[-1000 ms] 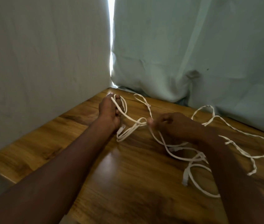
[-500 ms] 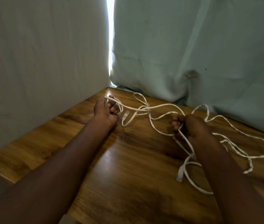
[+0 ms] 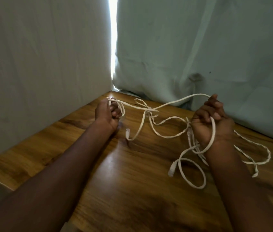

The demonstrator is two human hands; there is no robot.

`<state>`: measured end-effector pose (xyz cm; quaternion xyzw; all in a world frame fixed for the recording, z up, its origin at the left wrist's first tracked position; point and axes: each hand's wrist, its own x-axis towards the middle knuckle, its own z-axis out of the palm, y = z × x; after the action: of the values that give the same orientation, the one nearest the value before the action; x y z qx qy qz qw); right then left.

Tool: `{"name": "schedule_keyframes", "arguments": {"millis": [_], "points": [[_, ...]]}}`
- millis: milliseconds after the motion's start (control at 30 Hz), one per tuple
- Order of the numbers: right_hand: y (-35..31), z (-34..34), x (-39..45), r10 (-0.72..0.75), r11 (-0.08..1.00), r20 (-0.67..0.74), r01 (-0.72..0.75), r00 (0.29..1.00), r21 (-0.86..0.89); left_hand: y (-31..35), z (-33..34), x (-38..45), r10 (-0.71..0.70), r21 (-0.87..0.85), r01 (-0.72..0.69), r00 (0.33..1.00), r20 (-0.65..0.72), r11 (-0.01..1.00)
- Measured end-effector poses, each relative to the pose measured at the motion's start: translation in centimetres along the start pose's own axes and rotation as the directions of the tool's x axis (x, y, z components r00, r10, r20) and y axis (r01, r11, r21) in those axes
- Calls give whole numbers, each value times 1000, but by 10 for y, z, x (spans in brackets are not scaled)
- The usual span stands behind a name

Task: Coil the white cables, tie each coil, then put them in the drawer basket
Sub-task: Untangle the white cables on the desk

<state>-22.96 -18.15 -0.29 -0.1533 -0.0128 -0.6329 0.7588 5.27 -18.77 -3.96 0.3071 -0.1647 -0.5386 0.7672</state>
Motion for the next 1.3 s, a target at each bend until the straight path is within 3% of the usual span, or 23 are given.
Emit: {"name": "schedule_keyframes", "arguments": {"millis": [67, 100, 167, 200, 300, 400, 500, 567, 667, 733, 800, 900, 967, 1033, 1133, 1300], "points": [[6, 5, 2, 14, 934, -105, -50, 994, -354, -4, 6, -5, 43, 151, -51, 998, 51, 987], [11, 7, 3, -28, 802, -160, -73, 987, -593, -7, 9, -7, 71, 226, -86, 995, 74, 970], [26, 10, 0, -167, 353, -153, -86, 974, -932, -14, 14, -10, 87, 296, -122, 988, 128, 947], [33, 9, -1, -218, 146, -105, -74, 970, -987, -15, 15, -11, 72, 292, -117, 985, 159, 949], [43, 0, -2, -248, -297, 154, 76, 957, -952, -13, 14, -13, 2, 252, -72, 963, 269, 965], [45, -3, -6, -178, -462, 331, 219, 927, -860, -10, 14, -14, -9, 244, -79, 940, 340, 967], [55, -2, -12, -125, -576, 528, 371, 840, -728, -11, 17, -17, 15, 258, -115, 932, 361, 959], [68, -1, -15, -32, -536, 537, 439, 843, -721, -14, 19, -20, 30, 275, -144, 924, 381, 951], [83, -6, -17, 155, -470, 317, 352, 936, -809, -17, 22, -23, 35, 257, -150, 914, 404, 955], [87, -10, -19, 242, -408, 224, 308, 944, -860, -18, 23, -23, 47, 238, -159, 909, 414, 958], [86, -11, -19, 239, -344, 226, 300, 944, -890, -19, 23, -23, 58, 211, -157, 909, 413, 965], [83, -9, -15, 101, -270, 264, 281, 959, -921, -19, 25, -24, 53, 156, -128, 910, 411, 979], [78, -6, -14, -58, -86, 204, 199, 977, -976, -14, 25, -23, 47, 97, -96, 905, 422, 991], [68, -1, -12, -188, 202, 19, 57, 982, -978, -7, 22, -20, 61, 38, -85, 904, 423, 996], [53, 7, -10, -263, 555, -226, -45, 938, -830, -1, 16, -14, 66, -21, -62, 922, 383, 998], [37, 10, -5, -346, 753, -285, 83, 894, -653, 0, 10, -8, 69, -141, -29, 955, 289, 990]]}}
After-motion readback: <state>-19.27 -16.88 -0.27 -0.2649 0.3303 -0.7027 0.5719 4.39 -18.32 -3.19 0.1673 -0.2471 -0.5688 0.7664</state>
